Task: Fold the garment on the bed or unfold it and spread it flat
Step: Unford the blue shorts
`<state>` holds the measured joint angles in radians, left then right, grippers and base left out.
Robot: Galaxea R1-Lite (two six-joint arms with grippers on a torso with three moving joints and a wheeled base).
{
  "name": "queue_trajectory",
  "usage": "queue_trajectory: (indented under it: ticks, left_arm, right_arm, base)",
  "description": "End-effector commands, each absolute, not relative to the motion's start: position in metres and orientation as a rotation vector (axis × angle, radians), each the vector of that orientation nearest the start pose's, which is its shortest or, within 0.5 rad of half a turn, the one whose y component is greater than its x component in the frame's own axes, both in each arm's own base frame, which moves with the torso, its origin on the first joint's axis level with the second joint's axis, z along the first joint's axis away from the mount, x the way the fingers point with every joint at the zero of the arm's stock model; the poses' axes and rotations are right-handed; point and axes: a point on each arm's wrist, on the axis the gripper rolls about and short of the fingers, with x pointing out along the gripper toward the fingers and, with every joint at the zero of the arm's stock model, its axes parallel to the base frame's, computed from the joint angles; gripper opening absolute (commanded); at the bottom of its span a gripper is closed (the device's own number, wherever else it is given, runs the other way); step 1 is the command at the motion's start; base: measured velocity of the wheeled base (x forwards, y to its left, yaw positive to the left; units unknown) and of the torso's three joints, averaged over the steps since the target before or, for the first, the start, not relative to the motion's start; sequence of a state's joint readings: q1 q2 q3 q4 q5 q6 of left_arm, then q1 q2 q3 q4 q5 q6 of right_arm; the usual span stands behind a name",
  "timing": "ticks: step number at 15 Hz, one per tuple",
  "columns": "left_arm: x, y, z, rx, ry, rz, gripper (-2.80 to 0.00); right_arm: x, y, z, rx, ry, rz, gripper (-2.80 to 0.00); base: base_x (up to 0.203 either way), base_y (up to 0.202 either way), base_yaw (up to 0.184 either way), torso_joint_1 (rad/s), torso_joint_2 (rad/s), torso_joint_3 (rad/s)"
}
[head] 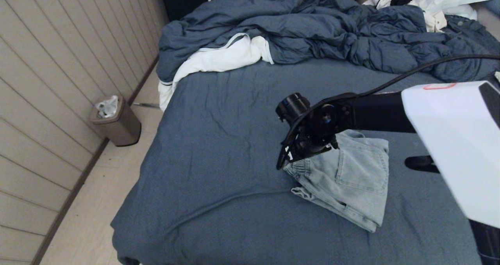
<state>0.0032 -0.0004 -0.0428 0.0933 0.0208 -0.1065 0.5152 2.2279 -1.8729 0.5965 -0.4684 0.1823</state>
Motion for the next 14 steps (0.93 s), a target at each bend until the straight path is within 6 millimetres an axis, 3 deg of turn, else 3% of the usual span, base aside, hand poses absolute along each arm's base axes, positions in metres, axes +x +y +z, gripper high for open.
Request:
queue_trajectory:
  ticks: [1, 4, 11, 14]
  left_arm:
    - [-0.026, 0.0, 0.078, -0.107, 0.049, 0.027, -2.8]
    - [-0.026, 0.0, 0.078, -0.107, 0.049, 0.027, -2.8]
    - [-0.026, 0.0, 0.078, -0.108, 0.049, 0.027, -2.8]
    - [-0.026, 0.0, 0.078, -0.108, 0.049, 0.027, -2.8]
  right_arm:
    - [0.39, 0.215, 0.149, -0.293, 0.805, -0.051, 0.0]
    - [0.396, 0.219, 0.14, -0.307, 0.809, -0.052, 0.0]
    - [0.405, 0.203, 0.135, -0.444, 0.806, -0.144, 0.0]
    - [0.41, 0.205, 0.121, -0.46, 0.826, -0.143, 0.0]
  base:
    - [0.0, 0.0, 0.0, 0.0, 0.0, 0.0]
    - [0.0, 0.0, 0.0, 0.0, 0.0, 0.0]
    - [0.0, 0.0, 0.0, 0.0, 0.0, 0.0]
    - [0.0, 0.0, 0.0, 0.0, 0.0, 0.0]
